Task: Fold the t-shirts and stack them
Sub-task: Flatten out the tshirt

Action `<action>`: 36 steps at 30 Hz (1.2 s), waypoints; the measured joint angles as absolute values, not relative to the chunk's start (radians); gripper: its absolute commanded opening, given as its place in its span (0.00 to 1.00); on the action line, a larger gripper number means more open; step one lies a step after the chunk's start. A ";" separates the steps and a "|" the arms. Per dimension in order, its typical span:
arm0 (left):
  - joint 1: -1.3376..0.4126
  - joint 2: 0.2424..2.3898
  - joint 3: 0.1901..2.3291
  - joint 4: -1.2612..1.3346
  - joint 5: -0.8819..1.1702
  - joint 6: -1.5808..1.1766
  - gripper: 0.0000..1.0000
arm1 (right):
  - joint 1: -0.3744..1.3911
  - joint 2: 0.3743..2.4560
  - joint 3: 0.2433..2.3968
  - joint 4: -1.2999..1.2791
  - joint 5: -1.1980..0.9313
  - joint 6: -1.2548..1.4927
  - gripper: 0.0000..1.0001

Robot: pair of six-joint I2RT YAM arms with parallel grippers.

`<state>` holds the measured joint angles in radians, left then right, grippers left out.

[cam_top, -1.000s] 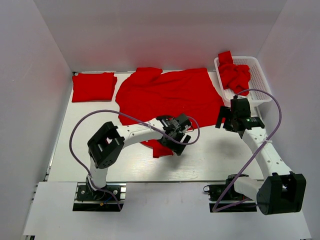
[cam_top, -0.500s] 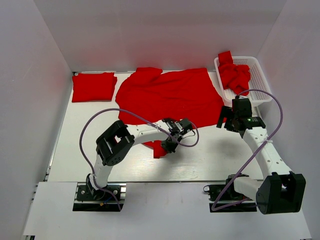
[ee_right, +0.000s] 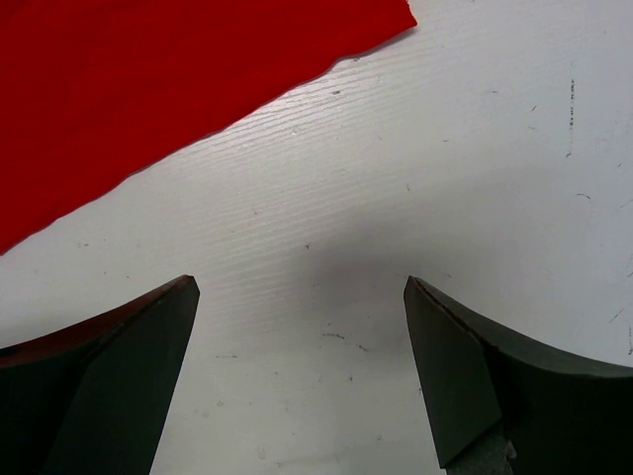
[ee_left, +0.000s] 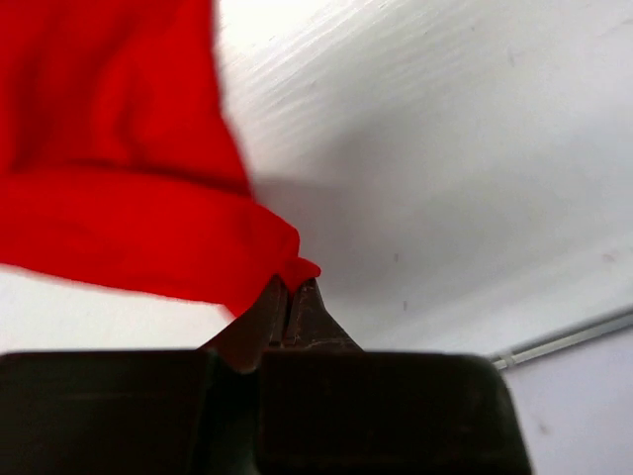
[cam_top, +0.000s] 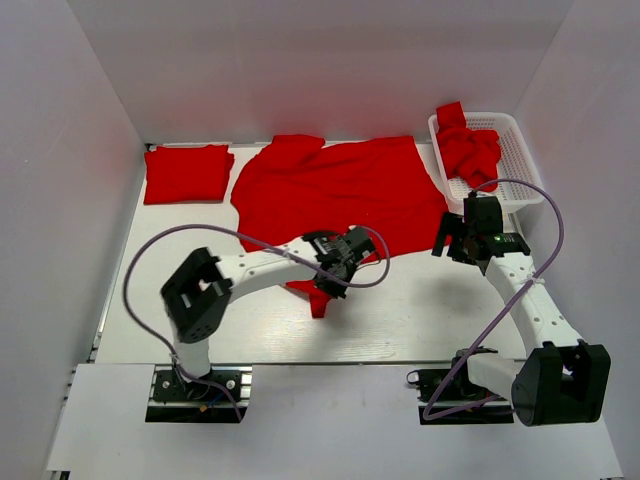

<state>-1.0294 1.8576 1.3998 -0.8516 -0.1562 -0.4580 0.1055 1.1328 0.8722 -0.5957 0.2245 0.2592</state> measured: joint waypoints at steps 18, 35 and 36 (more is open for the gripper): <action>-1.026 1.599 1.025 -0.993 -0.238 -0.844 0.60 | 0.105 1.139 0.872 -0.596 0.168 0.253 0.90; -0.934 1.592 1.386 -1.103 -0.406 -0.821 1.00 | 0.114 1.166 0.874 -0.530 0.026 0.193 0.90; -0.910 1.613 1.414 -1.090 -0.428 -0.817 1.00 | 0.117 1.181 0.875 -0.516 0.011 0.191 0.90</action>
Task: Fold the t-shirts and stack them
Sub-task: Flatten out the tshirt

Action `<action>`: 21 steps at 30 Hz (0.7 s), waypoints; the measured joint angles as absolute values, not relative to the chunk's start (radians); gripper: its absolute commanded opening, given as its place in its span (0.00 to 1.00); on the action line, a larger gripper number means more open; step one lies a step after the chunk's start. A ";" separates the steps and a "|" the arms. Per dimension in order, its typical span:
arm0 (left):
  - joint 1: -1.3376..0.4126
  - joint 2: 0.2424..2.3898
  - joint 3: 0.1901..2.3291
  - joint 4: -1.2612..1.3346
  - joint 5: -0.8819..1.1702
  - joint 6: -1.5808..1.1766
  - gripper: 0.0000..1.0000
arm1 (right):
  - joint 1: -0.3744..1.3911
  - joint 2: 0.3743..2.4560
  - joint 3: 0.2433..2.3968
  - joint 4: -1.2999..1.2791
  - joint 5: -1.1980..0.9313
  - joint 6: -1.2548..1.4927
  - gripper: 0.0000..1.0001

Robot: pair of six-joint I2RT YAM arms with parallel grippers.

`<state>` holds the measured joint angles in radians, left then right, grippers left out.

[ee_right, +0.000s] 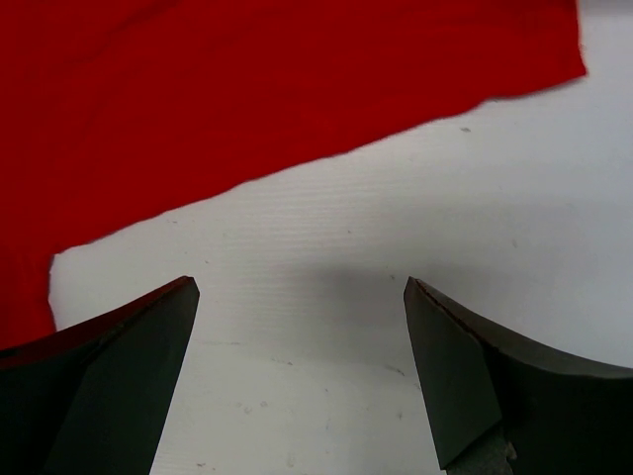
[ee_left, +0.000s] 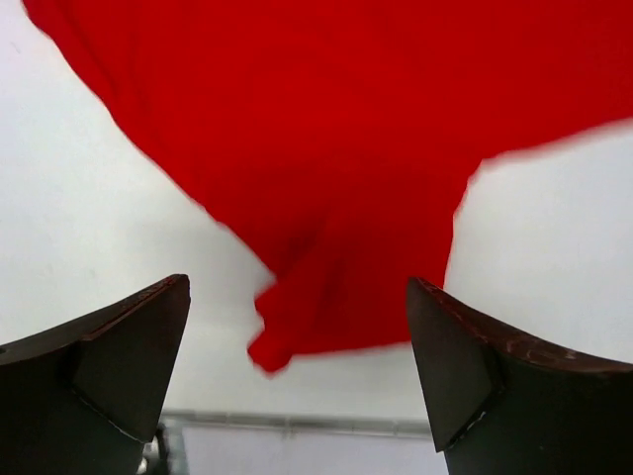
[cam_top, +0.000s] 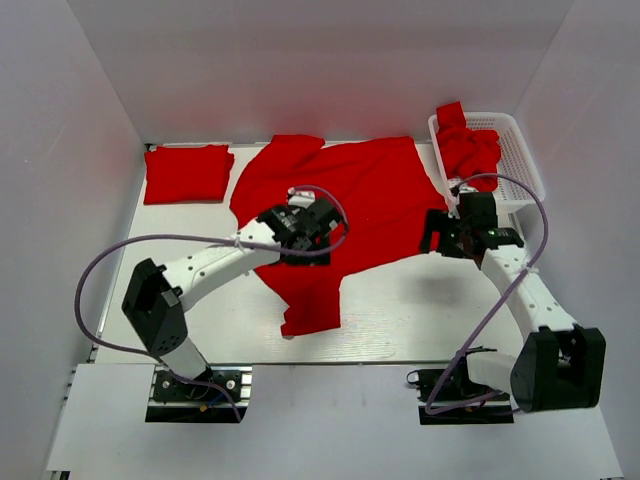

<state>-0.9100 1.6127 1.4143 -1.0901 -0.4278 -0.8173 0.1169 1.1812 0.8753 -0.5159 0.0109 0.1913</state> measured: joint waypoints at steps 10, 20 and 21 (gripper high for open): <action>-0.580 1.893 1.528 -0.923 -0.474 -0.694 1.00 | 0.146 1.550 1.034 -0.392 -0.044 0.179 0.90; -0.407 2.231 1.789 -0.876 -0.416 -0.600 1.00 | 0.145 1.789 1.111 -0.311 -0.017 0.179 0.90; -0.391 2.239 1.792 -0.867 -0.392 -0.595 1.00 | 0.145 1.794 1.110 -0.310 -0.008 0.179 0.90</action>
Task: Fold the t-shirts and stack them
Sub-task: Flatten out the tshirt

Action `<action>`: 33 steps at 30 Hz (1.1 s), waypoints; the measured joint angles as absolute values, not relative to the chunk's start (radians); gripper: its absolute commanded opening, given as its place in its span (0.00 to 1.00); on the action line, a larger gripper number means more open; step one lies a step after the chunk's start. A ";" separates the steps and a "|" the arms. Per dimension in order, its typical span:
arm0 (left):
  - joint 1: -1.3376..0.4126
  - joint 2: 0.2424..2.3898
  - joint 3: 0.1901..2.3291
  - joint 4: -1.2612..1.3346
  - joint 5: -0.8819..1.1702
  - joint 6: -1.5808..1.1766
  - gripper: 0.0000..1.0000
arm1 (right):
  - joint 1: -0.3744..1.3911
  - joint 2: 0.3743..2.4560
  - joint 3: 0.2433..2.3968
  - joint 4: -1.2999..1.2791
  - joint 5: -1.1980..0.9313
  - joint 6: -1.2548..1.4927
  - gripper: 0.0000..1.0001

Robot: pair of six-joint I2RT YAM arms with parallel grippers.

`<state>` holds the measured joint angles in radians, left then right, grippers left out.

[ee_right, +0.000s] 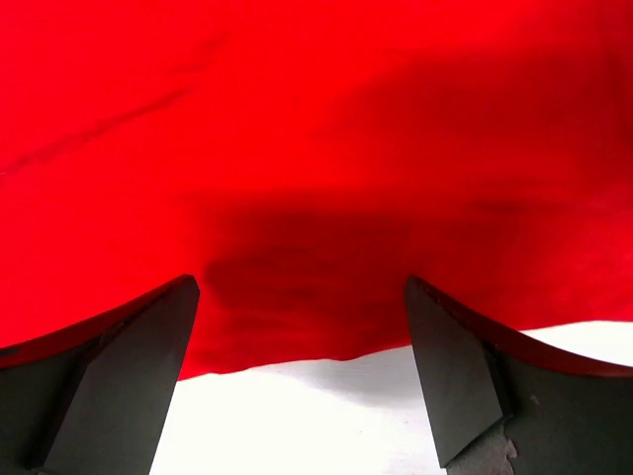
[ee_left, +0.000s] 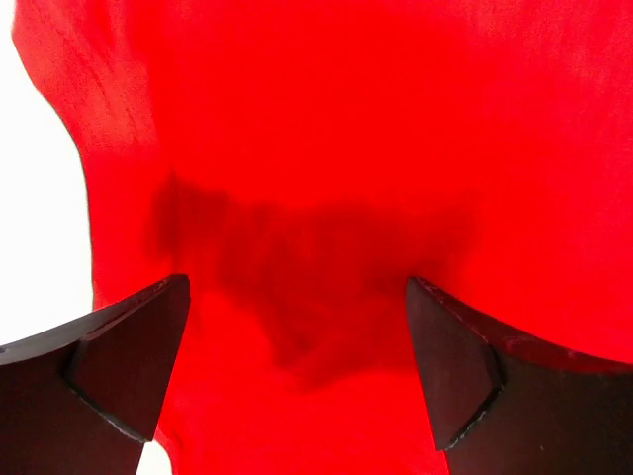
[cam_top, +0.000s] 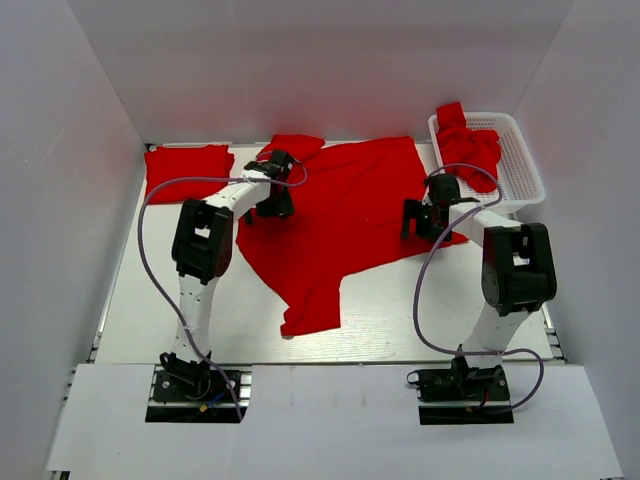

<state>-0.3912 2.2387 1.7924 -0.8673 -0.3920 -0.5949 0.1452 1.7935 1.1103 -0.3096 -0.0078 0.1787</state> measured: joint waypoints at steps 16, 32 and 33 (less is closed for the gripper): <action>-0.274 2.314 1.878 -0.715 -0.223 -0.403 1.00 | 0.151 1.589 0.826 -0.152 -0.007 0.275 0.90; -0.244 2.297 1.922 -0.750 -0.105 -0.184 1.00 | 0.214 1.515 0.837 -0.317 -0.024 0.336 0.90; -0.244 2.264 1.903 -0.768 -0.098 -0.193 1.00 | 0.213 1.514 0.864 -0.334 -0.008 0.334 0.90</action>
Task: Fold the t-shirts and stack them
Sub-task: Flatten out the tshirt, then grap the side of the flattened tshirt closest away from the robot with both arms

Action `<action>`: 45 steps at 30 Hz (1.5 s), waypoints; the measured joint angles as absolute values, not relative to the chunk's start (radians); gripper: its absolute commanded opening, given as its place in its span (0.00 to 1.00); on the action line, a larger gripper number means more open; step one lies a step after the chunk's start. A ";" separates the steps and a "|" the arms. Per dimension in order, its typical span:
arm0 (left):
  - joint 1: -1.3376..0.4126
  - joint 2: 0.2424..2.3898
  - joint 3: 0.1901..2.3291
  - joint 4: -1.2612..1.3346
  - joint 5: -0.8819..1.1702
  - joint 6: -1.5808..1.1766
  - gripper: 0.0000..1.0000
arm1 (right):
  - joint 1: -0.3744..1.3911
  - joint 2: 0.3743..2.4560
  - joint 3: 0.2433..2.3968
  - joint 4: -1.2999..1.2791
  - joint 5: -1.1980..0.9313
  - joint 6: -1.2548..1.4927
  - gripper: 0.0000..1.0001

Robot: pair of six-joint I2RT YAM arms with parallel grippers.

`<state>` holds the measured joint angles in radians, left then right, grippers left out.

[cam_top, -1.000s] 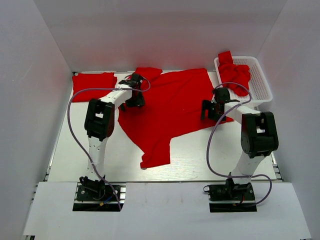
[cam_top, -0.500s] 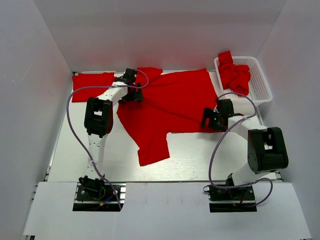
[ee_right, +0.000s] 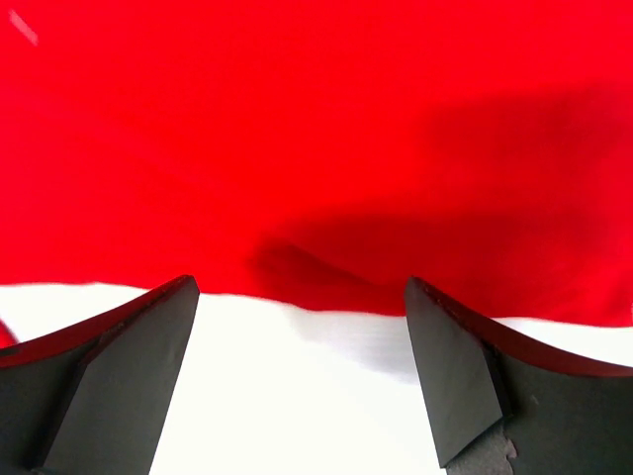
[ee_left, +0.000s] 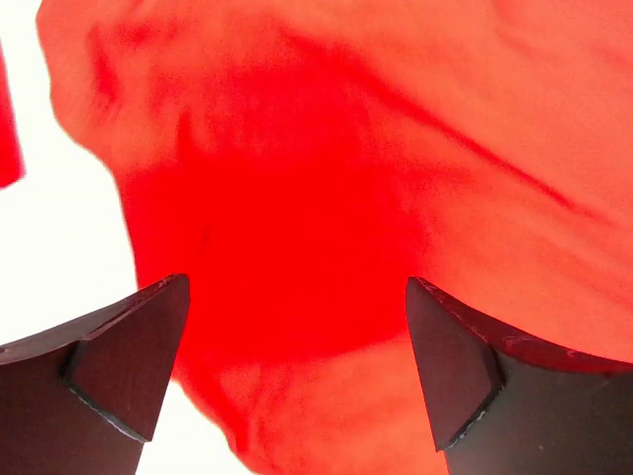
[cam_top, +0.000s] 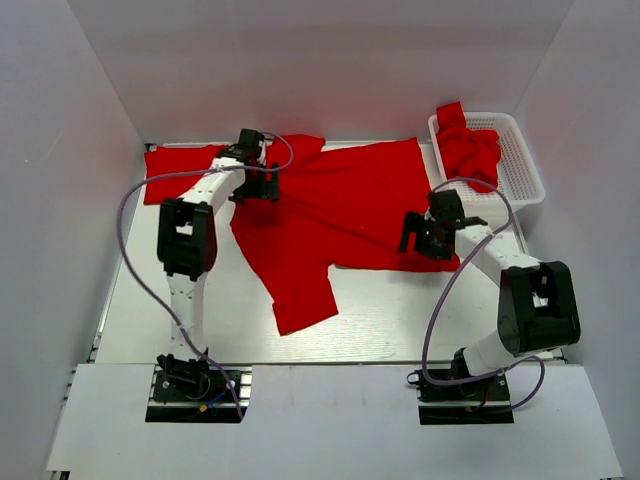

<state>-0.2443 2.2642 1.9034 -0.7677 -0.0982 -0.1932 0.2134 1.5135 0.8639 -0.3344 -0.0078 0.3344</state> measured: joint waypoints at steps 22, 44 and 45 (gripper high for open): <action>-0.624 1.335 0.845 -0.898 0.210 -0.583 1.00 | 0.196 1.293 0.931 -0.422 0.196 0.360 0.90; -0.789 1.612 0.870 -0.860 0.091 -0.679 0.22 | 0.163 1.197 0.847 -0.463 0.220 0.372 0.90; -0.789 1.618 0.873 -0.865 0.090 -0.686 0.08 | 0.163 1.195 0.841 -0.463 0.220 0.373 0.90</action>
